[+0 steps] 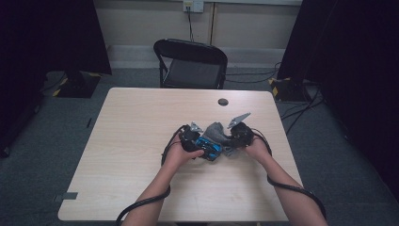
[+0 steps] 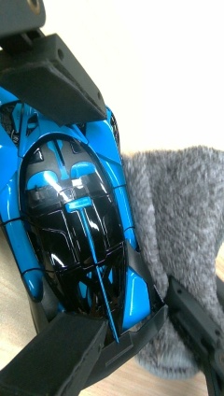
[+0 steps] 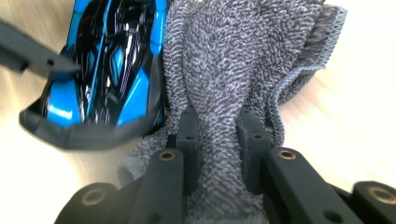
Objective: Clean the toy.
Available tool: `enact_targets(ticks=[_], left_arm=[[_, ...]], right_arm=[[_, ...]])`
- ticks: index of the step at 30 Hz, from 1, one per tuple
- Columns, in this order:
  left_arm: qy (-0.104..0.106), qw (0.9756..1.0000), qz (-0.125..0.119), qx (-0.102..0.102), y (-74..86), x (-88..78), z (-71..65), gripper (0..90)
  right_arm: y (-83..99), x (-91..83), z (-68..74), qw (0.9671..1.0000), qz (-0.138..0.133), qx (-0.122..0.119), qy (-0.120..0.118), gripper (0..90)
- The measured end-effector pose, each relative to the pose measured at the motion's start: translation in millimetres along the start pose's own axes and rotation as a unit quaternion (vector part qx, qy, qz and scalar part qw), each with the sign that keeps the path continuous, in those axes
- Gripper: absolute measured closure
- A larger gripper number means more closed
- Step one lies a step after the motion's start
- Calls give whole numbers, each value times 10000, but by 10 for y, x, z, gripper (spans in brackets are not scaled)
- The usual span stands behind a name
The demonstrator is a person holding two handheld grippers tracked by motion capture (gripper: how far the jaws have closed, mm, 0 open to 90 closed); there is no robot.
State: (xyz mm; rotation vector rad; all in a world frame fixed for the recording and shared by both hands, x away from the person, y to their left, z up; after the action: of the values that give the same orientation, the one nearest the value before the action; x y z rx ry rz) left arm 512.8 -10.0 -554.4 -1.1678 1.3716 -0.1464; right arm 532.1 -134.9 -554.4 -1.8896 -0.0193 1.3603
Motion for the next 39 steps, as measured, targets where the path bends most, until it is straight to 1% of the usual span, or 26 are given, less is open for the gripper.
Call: enact_targets(ticks=[2, 7, 8, 11, 12, 17, 22, 26, 32, 34, 36, 39], left_arm=[[0, 10000, -17, 2, -1, 2, -1, 22], [-1, 10000, -17, 10, -1, 2, -1, 22], [-9, 10000, -16, 24, -1, 0, 2, 22], [-6, 10000, -31, 33, -1, 2, -1, 22], [-5, 10000, -31, 38, -1, 1, -1, 22], [-1, 10000, -29, 43, -1, 1, -2, 22], [-1, 10000, -26, 49, -1, 1, -2, 22], [-1, 10000, -25, 49, -1, 1, -2, 22], [-1, 10000, -30, 46, 1, 0, -2, 22], [-2, 10000, -29, 45, 1, 0, -2, 22], [1, 10000, -36, 41, 1, 1, -4, 22], [0, 10000, -55, 34, 2, 1, -5, 22]], right_arm=[[39, -32, -1, 10000, -7, 7, -15, 744], [146, -115, 14, 9999, -16, 129, -72, 744], [166, -130, 24, 9998, -16, 183, -98, 744], [219, -178, 52, 9996, -27, 223, -153, 744], [235, -192, 57, 9997, -38, 185, -163, 744], [310, -274, 101, 9995, -33, 213, -223, 744], [394, -348, 133, 9990, -64, 310, -309, 744], [446, -410, 140, 9991, -24, 278, -314, 744], [527, -526, 185, 9994, 60, 129, -331, 745], [557, -564, 189, 9993, 66, 144, -333, 745], [584, -600, 172, 9994, 38, 187, -302, 747], [607, -642, 107, 9990, -45, 375, -241, 747]])
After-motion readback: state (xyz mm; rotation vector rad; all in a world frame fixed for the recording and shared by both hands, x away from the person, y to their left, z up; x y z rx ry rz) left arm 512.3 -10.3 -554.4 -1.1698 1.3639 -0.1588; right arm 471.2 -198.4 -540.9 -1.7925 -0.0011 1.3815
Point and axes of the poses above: each handheld gripper's, and its own axes: x roughly forward along the jaws, y roughly out of its underside, z roughly to its left, the point moved 10 cm from there along x, roughly forward along the jaws, and after that the axes turned 11 degrees about y, right-handed, at the moved point
